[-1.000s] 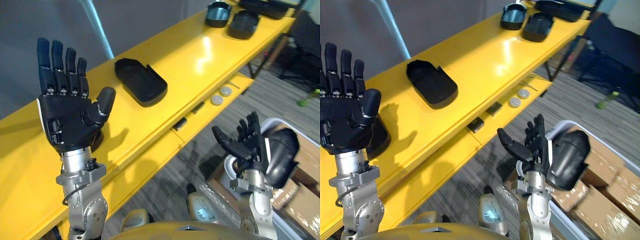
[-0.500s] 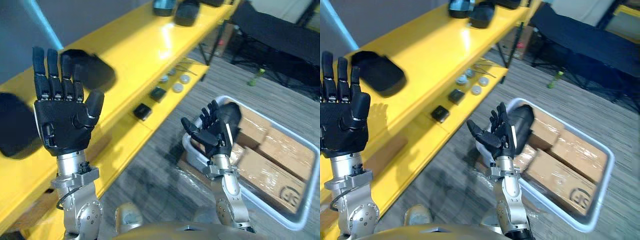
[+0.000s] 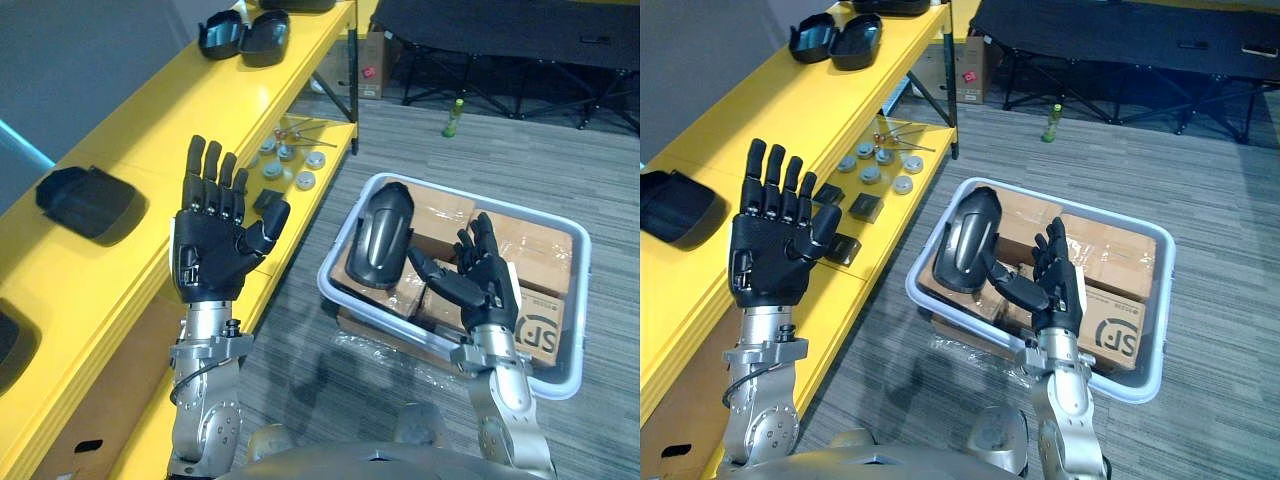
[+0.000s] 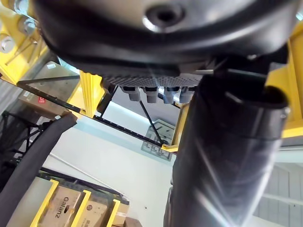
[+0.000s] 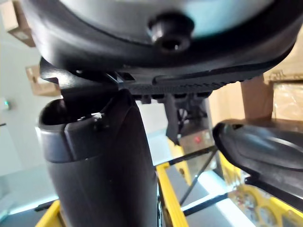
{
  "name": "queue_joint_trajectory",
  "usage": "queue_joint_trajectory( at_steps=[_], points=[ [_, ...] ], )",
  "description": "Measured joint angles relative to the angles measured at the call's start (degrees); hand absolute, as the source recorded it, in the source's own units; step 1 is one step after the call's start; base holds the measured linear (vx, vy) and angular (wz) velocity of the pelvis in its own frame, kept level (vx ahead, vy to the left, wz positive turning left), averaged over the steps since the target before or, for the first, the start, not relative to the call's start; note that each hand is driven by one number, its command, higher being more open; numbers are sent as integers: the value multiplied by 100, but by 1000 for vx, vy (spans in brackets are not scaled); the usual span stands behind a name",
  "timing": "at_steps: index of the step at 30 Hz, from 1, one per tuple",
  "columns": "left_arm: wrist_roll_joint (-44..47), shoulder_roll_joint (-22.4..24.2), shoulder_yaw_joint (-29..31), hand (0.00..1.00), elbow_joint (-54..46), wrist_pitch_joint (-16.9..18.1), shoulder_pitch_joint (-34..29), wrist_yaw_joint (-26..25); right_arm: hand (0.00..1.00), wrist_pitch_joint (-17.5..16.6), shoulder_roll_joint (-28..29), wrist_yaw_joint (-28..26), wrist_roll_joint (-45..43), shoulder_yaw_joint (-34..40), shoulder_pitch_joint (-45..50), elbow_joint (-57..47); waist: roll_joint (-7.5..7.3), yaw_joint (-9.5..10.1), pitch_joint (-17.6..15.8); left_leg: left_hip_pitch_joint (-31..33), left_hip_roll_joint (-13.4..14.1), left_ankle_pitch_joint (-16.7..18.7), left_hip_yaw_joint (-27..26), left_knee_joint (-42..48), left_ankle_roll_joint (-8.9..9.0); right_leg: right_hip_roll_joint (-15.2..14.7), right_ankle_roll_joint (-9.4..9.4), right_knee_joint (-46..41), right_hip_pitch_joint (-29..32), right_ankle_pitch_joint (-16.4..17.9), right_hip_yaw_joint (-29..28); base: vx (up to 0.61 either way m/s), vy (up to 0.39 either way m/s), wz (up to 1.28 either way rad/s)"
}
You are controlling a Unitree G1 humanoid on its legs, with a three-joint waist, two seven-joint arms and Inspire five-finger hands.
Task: Walk over and take three plastic housings, then place them on the shelf
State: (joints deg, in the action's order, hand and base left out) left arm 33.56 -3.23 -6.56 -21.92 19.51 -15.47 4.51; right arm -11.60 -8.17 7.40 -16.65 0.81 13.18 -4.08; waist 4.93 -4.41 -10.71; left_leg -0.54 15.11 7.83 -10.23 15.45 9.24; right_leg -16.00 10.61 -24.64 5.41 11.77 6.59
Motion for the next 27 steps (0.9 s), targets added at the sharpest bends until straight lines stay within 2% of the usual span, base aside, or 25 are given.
queue_joint_trajectory(
  at_steps=[1,2,4,6,9,11,14,19,22,25,27],
  points=[
    [-7,-40,-9,100,42,-50,1,20,100,46,-4,93,81,56,-125,188,-24,15,-7,-3,-34,49,13,-2,76,-38,31,44,-31,-50,5,-158,351,17],
    [-14,-142,-63,100,156,-163,5,48,100,126,1,295,199,239,-355,587,-50,108,-15,14,-110,106,42,-9,163,-109,89,222,-93,-211,18,-168,293,12],
    [-12,-312,-159,100,206,-353,-20,62,100,278,-4,622,421,622,-708,1117,-124,227,-70,201,-282,108,109,35,159,-257,173,613,-180,-524,103,-165,228,18],
    [-56,-464,-201,100,207,-443,13,94,100,412,-165,1017,517,1087,-1545,1808,-197,273,-255,825,-405,143,264,384,57,-339,232,1201,-118,-933,297,-229,165,28],
    [-48,-465,-212,100,363,-468,225,66,100,527,-690,1500,515,1285,-2585,2364,-121,291,-630,1423,-394,119,450,733,-7,-273,232,1582,46,-1298,445,-253,101,21],
    [-39,-434,-292,100,528,-485,333,25,100,626,-1199,1822,510,1372,-3453,2668,14,320,-998,1640,-392,13,571,814,-16,-234,245,1685,106,-1466,537,-213,34,19],
    [-40,-439,-492,100,578,-479,339,63,100,623,-1602,1821,484,1328,-3868,2826,118,448,-1075,1818,-367,-152,652,718,-4,-179,219,1685,274,-1518,594,-84,-21,12],
    [15,-488,-625,100,652,-416,615,56,100,642,-1940,1674,469,988,-4280,3507,111,608,-1161,2005,-363,-265,802,654,6,-146,180,1681,360,-1542,742,-16,-24,13],
    [31,-630,-615,100,955,-336,880,21,100,941,-2091,1544,462,766,-4650,4051,92,726,-1308,2034,-367,-271,832,674,6,-147,178,1666,362,-1544,765,-10,-1,6],
    [60,-627,-627,100,1132,-332,994,-60,100,1353,-2286,1434,464,573,-5124,4594,124,760,-1369,2213,-389,-276,954,746,-1,-147,178,1661,409,-1544,878,-12,-1,17],
    [63,-627,-682,100,1280,-332,1079,-140,100,1666,-2605,1286,492,325,-5466,5065,174,895,-1455,2256,-407,-306,980,742,-19,-163,178,1616,456,-1544,893,-10,0,9]
  ],
)
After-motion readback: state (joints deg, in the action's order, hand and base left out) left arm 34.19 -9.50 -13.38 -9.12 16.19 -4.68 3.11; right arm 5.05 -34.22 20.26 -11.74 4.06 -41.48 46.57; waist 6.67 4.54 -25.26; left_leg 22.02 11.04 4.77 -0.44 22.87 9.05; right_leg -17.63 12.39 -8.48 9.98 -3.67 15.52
